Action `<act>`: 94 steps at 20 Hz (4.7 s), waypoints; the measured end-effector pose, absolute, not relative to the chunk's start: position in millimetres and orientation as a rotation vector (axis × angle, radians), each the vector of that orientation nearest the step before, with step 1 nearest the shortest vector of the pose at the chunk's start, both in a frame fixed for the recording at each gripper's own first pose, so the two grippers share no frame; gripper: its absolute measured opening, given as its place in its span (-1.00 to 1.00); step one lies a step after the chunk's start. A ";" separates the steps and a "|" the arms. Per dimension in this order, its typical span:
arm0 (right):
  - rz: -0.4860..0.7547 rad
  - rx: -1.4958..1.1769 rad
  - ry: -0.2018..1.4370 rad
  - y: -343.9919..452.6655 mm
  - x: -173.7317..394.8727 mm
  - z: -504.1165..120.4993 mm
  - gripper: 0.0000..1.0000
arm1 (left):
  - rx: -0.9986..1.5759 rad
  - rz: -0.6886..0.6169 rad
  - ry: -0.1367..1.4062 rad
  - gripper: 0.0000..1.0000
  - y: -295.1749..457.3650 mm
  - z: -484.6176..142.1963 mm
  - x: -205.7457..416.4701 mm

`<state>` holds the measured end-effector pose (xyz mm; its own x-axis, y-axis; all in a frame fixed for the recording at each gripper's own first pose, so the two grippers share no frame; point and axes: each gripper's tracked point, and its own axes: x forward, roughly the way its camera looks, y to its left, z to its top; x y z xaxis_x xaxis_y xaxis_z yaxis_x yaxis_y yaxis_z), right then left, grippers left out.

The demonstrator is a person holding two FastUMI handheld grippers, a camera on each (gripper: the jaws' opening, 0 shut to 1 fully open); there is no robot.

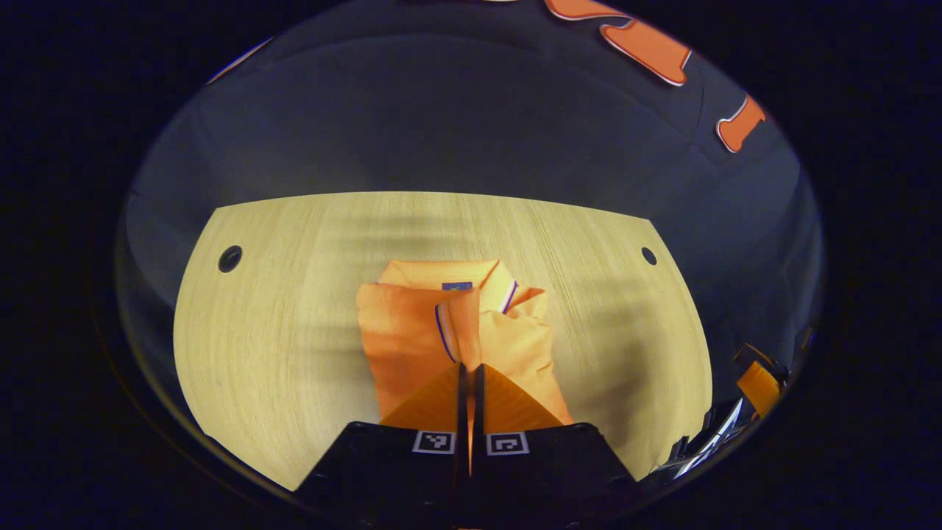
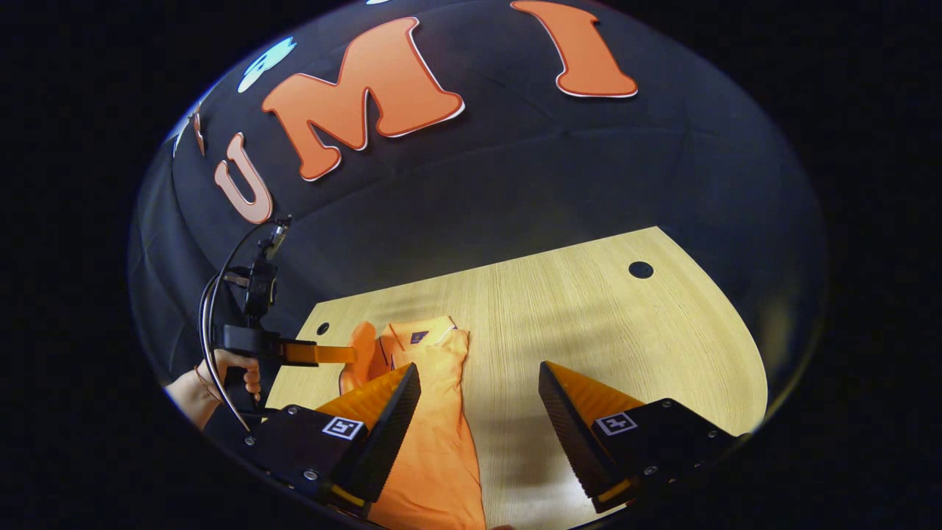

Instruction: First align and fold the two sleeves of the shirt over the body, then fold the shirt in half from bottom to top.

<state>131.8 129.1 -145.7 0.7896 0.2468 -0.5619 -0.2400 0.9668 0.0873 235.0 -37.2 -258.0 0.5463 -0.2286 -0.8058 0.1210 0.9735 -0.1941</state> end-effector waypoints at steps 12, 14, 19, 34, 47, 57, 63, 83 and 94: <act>0.232 0.022 0.652 112.9 130.1 -169.1 0.97 | -0.118 -0.207 1.036 0.14 -79.3 -303.2 237.9; 0.230 0.022 0.660 114.7 128.9 -173.5 0.97 | -0.122 -0.189 1.038 1.00 -74.2 -305.5 236.4; 0.251 0.010 0.680 131.3 121.8 -185.2 0.97 | -0.133 -0.152 0.992 0.98 -49.5 -289.4 229.6; 0.314 -0.209 0.777 220.1 89.4 -226.7 0.97 | -0.080 -0.021 0.904 0.98 95.1 -255.4 105.2; 0.221 -0.384 1.062 175.8 -50.9 -315.3 0.98 | -0.063 -0.041 1.086 1.00 101.6 -315.1 -59.7; 0.160 -0.382 1.319 139.9 -153.0 -374.9 0.98 | -0.050 -0.003 1.303 0.97 74.3 -378.2 -146.5; 0.091 -0.391 1.374 122.2 -160.9 -393.1 0.99 | -0.047 0.018 1.403 0.98 68.6 -405.0 -163.6; 0.191 -0.342 1.327 122.5 -151.4 -389.3 -1.00 | -0.071 -0.066 1.314 -0.99 51.2 -398.8 -143.0; 0.262 -0.358 1.118 159.4 -62.3 -309.8 -1.00 | 0.027 -0.107 1.070 -0.99 57.7 -315.0 -46.6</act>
<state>-62.3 159.4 -309.8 0.4166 0.0262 -0.9087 -0.3802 0.9130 -0.1479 -46.6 57.7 -315.0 0.4757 -0.0748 -0.8764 0.1005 0.9945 -0.0303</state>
